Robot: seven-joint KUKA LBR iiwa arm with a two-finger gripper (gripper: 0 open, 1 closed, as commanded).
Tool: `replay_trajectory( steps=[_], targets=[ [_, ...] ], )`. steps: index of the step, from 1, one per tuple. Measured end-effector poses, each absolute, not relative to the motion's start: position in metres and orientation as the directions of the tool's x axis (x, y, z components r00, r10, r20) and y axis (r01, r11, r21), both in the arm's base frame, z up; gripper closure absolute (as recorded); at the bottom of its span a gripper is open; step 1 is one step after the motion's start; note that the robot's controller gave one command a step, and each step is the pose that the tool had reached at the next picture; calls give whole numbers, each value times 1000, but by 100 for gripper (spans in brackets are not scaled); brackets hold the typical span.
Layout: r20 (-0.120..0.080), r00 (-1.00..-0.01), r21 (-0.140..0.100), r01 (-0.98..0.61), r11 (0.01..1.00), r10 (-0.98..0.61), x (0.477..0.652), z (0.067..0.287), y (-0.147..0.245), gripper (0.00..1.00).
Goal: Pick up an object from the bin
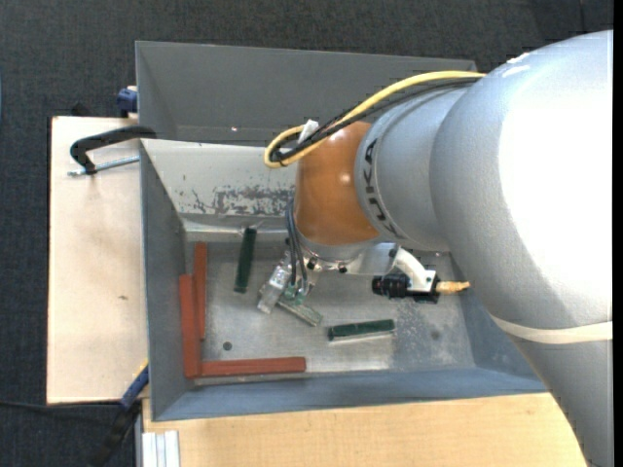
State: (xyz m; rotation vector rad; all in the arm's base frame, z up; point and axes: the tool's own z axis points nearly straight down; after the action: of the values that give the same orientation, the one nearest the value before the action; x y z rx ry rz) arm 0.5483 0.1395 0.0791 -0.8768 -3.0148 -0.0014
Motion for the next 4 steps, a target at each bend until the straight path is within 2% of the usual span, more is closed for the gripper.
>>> replay_trajectory(
  steps=[1, 2, 3, 4],
  targets=[
    [2, -844, 1, 537, 844, 537, 548, 79, 139, 100],
    [2, -849, -1, 529, 849, 529, 548, 130, 158, 100],
    [0, -881, 1, 474, 881, 474, 545, 191, 148, 100],
    [-3, -864, 3, 504, 864, 504, 547, 237, 132, 100]
  ],
)
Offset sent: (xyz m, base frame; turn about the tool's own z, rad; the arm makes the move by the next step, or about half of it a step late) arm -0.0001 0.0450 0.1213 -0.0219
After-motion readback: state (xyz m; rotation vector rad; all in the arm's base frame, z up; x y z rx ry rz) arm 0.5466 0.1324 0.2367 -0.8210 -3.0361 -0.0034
